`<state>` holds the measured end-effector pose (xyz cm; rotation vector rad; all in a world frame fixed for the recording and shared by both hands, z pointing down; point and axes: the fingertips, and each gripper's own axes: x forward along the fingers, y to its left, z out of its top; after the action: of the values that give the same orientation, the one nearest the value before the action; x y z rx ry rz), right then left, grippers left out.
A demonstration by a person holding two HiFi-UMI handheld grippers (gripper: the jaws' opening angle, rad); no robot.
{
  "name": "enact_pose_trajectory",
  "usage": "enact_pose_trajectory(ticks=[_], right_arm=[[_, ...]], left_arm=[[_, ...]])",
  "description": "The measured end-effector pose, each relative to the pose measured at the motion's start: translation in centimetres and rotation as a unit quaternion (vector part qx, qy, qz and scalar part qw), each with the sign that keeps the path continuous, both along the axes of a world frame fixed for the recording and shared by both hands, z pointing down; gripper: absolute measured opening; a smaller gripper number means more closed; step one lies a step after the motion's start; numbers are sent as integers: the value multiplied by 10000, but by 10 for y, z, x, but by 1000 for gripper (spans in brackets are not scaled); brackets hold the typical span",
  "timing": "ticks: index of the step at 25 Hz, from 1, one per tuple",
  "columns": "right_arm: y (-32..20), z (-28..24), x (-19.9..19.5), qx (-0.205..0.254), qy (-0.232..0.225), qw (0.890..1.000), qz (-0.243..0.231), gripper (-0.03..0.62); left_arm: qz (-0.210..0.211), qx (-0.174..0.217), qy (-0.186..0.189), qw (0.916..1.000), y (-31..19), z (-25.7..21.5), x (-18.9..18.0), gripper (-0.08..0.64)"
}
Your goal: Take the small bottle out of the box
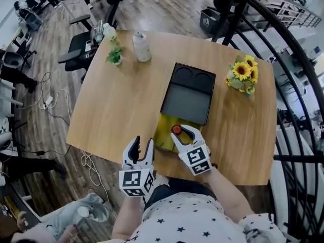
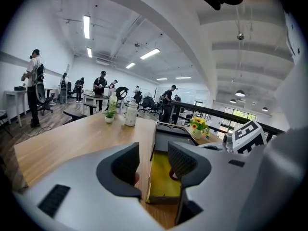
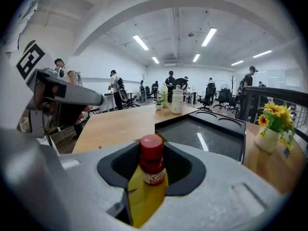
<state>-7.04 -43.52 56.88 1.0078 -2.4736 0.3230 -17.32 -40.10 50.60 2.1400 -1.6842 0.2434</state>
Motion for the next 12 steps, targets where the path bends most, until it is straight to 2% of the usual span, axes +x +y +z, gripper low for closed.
enact_pose_trajectory(ticks=[12], right_arm=[[4,-2,-3,93,168,9998,-77,141]], left_arm=[[45,-48,6,10000,4,1,0,172]])
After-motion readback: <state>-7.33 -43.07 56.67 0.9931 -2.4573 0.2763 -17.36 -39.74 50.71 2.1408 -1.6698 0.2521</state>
